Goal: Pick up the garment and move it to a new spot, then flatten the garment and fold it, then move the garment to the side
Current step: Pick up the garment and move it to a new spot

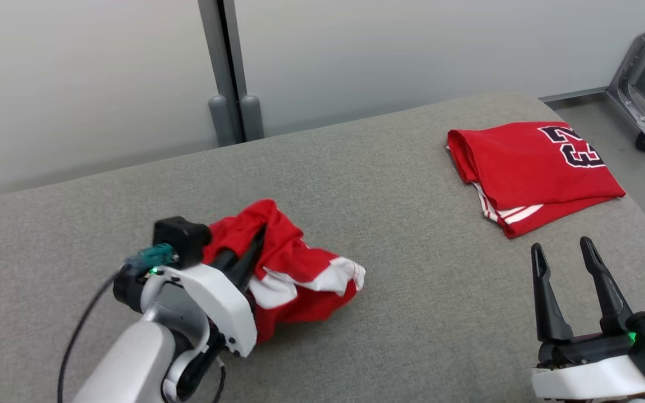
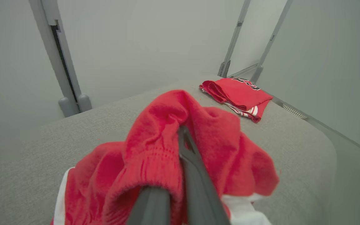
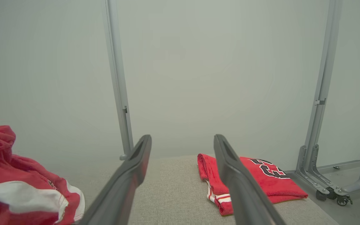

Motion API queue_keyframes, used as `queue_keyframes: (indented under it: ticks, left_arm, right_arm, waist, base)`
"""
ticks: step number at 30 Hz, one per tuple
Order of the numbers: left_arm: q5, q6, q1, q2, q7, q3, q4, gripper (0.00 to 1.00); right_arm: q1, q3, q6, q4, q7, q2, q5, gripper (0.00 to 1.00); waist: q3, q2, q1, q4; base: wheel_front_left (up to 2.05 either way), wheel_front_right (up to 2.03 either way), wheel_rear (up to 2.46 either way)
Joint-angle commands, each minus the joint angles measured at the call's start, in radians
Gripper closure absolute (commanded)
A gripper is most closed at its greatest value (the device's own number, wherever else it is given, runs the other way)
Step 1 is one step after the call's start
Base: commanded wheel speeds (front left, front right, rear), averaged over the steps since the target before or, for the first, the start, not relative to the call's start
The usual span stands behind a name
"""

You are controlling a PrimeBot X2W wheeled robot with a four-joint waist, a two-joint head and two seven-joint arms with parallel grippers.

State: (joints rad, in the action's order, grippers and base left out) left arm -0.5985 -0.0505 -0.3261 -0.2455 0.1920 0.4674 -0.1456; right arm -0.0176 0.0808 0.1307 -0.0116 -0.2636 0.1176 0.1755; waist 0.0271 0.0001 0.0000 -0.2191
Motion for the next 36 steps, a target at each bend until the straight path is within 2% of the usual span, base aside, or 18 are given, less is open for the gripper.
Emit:
queue_keyframes:
  ticks: [1,4,9,10,17,20,24,33,36]
  left_arm:
    - [0.029,0.006,0.003,-0.010,-0.008,0.010,-0.010,1.00]
    - [0.061,0.012,0.009,0.044,-0.041,0.062,-0.079,1.00]
    - [0.099,0.024,-0.070,0.123,-0.132,0.091,-0.261,1.00]
    - [0.108,0.025,-0.087,0.135,-0.149,0.098,-0.296,0.00]
    - [0.099,0.003,-0.181,0.177,-0.253,0.123,-0.393,0.00]
    - [0.077,-0.001,-0.171,0.185,-0.291,0.120,-0.370,0.00]
    - [0.035,0.018,-0.099,0.179,-0.300,0.098,-0.315,0.00]
    - [-0.054,0.083,0.168,0.074,-0.144,0.083,-0.156,0.00]
    - [-0.061,0.124,0.255,0.026,-0.123,0.066,-0.076,0.00]
  right_arm:
    - [0.005,0.003,0.000,0.007,-0.001,-0.001,0.000,0.00]
    - [0.026,0.007,0.000,0.012,-0.001,-0.008,0.003,0.00]
    - [0.065,0.030,0.000,0.008,-0.001,-0.018,0.001,0.00]
    - [0.073,0.031,0.000,0.008,-0.001,-0.019,0.000,0.00]
    - [0.086,0.037,0.000,-0.005,-0.001,-0.021,-0.004,0.00]
    - [0.068,0.038,0.000,-0.013,-0.001,-0.018,-0.002,0.00]
    - [0.051,0.048,0.000,-0.022,-0.001,-0.014,0.005,0.00]
    - [-0.006,0.048,0.000,-0.026,-0.001,-0.002,0.015,0.00]
    - [-0.033,0.034,0.000,-0.022,-0.001,0.000,0.015,0.00]
  waist:
    - [0.023,-0.0001,0.0000,-0.017]
    - [0.066,-0.0001,0.0000,-0.031]
    - [0.139,-0.0001,0.0000,-0.038]
    - [0.150,-0.0001,0.0000,-0.037]
    - [0.160,-0.0001,0.0000,0.010]
    - [0.124,-0.0001,0.0000,0.044]
    - [0.071,-0.0001,0.0000,0.087]
    - [-0.027,-0.0001,0.0000,0.174]
    - [-0.048,-0.0001,0.0000,0.203]
  base:
    - [0.00,0.00,0.00]
    - [0.00,0.00,0.00]
    - [0.00,0.00,0.00]
    - [0.00,0.00,0.00]
    - [0.00,0.00,0.00]
    - [0.00,0.00,0.00]
    - [0.00,0.00,0.00]
    - [0.00,0.00,0.00]
    - [0.00,0.00,0.00]
